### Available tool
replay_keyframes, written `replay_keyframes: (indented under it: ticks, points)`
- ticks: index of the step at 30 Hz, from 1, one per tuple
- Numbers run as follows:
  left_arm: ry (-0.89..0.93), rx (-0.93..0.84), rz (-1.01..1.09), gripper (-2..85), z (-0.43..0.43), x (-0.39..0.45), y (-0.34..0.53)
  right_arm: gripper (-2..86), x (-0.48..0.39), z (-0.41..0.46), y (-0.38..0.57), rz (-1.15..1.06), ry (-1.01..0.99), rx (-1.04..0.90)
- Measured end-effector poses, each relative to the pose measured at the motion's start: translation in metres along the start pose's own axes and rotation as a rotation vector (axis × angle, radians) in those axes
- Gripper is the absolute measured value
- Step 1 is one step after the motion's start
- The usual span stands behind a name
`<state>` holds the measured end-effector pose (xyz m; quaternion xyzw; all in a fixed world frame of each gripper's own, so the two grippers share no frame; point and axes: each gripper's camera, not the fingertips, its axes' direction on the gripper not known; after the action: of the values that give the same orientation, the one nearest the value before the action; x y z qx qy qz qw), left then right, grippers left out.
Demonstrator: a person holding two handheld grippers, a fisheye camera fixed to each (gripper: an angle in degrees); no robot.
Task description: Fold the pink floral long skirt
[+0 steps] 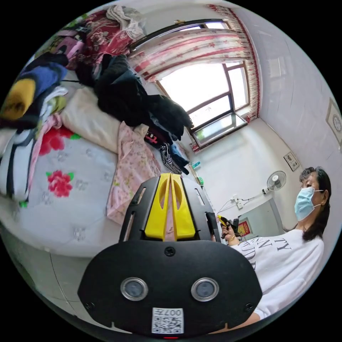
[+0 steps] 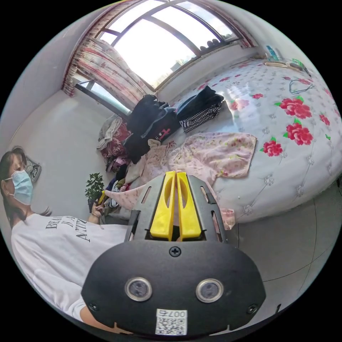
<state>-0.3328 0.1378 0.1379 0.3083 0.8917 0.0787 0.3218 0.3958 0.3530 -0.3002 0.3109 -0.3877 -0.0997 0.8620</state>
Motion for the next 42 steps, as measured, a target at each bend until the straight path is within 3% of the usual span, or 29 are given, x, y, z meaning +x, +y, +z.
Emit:
replay_keyframes:
  ticks: [4,8,13,17,21,25,31,38,42]
  points:
    - [0.06,0.001,0.154,-1.0,0.018,0.027,-0.045,-0.4,-0.022,-0.025,0.003,-0.037,-0.007,0.11]
    - [0.131,-0.012,0.13,-1.0,0.037,0.014,-0.083,-0.4,-0.008,-0.037,-0.012,0.035,-0.039,0.148]
    - [0.169,-0.075,0.217,-1.0,0.103,0.039,-0.177,-0.4,-0.032,-0.043,-0.13,-0.058,-0.013,0.234]
    - [0.29,0.072,0.324,-1.0,0.099,0.104,-0.251,-0.3,-0.073,-0.086,-0.196,-0.134,-0.133,0.425]
    - [0.338,0.196,0.468,-1.0,0.048,0.172,-0.271,-0.3,-0.141,-0.15,-0.216,-0.332,-0.219,0.538]
    - [0.345,0.296,0.601,-1.0,-0.022,0.222,-0.241,-0.3,-0.184,-0.204,-0.176,-0.52,-0.242,0.584]
    - [0.323,0.314,0.67,-1.0,-0.091,0.23,-0.143,-0.3,-0.176,-0.243,-0.078,-0.6,-0.212,0.546]
    - [0.206,0.238,0.512,-1.0,-0.109,0.156,-0.012,-0.3,-0.104,-0.213,0.033,-0.437,-0.144,0.385]
    - [0.106,0.177,0.355,-1.0,-0.099,0.095,0.044,-0.4,-0.036,-0.168,0.098,-0.224,-0.099,0.275]
